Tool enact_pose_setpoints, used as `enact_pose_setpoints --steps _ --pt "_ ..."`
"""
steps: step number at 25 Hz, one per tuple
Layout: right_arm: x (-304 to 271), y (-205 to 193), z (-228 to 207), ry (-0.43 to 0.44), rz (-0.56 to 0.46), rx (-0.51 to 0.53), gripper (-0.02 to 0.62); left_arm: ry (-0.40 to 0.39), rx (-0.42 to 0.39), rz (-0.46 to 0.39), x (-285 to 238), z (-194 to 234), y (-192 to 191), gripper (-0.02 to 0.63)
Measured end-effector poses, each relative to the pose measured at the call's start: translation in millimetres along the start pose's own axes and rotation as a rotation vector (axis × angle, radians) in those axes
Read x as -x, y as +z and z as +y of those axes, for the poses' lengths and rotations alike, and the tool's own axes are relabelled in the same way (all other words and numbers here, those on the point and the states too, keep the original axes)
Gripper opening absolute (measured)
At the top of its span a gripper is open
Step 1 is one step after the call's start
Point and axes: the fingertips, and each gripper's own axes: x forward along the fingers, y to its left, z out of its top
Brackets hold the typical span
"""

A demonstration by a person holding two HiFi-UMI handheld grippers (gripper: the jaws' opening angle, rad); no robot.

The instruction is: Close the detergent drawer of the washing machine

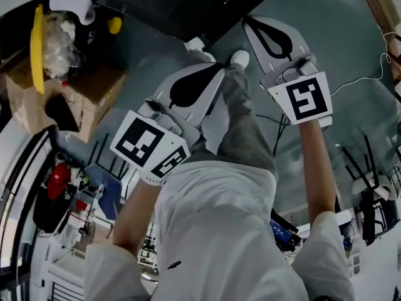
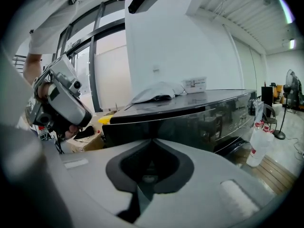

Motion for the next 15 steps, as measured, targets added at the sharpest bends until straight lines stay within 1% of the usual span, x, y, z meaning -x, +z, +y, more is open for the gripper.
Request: enact_pose_setpoints --steps 7,15 --pt "-7.0 9.5 -1.8 0.002 -0.009 -0.011 0.003 0.007 0.008 -0.007 6.2 7.7 6.5 0.017" --pt "-8.7 8.1 -2.0 -0.005 0.006 -0.044 0.003 0.002 0.021 -0.007 9.9 21.7 8.1 0.017"
